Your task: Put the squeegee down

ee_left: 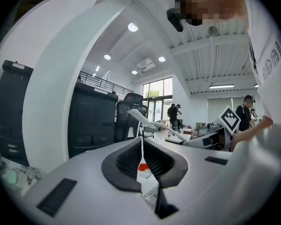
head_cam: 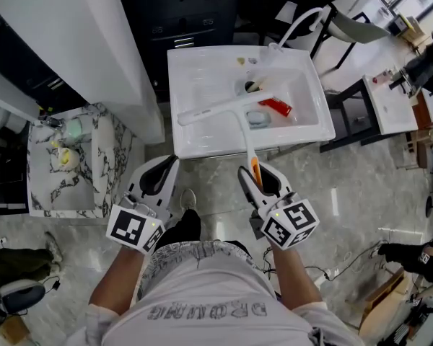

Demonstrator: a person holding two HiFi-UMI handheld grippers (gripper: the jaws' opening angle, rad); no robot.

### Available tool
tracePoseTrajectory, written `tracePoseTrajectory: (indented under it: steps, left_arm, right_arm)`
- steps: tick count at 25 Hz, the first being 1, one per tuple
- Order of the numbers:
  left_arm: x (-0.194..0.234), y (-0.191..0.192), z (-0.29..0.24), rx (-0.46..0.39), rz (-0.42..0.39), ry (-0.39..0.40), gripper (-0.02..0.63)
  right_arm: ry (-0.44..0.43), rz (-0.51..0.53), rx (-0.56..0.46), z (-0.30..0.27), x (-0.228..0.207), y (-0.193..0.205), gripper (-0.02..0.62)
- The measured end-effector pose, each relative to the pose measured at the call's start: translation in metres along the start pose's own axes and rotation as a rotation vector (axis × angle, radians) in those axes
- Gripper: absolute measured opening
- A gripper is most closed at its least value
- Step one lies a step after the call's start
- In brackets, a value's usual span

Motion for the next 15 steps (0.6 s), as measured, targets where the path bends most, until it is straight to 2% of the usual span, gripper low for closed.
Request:
tracePoseTrajectory:
  steps: [15]
  left_arm:
    - [0.081,0.002,-0.041,0.012,0.032,0.028,0.021]
  right_arm:
    - [0.028,0.015,0.041,-0.088,-0.009,-0.004,0.135]
Point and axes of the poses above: the fingertips, and each gripper's own axes: z backward along the fingers, x to its left, y out of its underside, the point moved 7 cm from there along z, backward along the fingers, and after that the axes turned 15 degrees about -x, right-handed, at the moved point
